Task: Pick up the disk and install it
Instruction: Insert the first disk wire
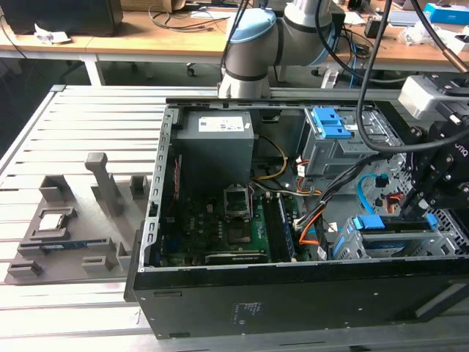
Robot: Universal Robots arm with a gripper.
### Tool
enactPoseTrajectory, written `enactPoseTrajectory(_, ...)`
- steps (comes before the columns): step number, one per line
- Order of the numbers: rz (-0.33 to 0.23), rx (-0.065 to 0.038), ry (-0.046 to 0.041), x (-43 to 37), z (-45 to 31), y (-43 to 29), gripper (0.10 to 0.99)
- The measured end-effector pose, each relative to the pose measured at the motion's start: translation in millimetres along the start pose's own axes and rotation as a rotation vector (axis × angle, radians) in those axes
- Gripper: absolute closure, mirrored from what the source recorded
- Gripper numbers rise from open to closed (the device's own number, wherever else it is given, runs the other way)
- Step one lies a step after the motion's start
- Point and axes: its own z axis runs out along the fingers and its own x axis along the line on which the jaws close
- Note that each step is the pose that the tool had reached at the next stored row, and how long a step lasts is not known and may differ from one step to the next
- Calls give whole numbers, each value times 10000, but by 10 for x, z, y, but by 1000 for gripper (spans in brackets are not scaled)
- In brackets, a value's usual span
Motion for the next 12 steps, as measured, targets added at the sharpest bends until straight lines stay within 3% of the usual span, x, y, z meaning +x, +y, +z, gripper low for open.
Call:
enactPoseTrajectory(5,-1,-3,-4,-3,23,-78,918)
enactPoseTrajectory(12,0,5,-12,-3,37,-77,918)
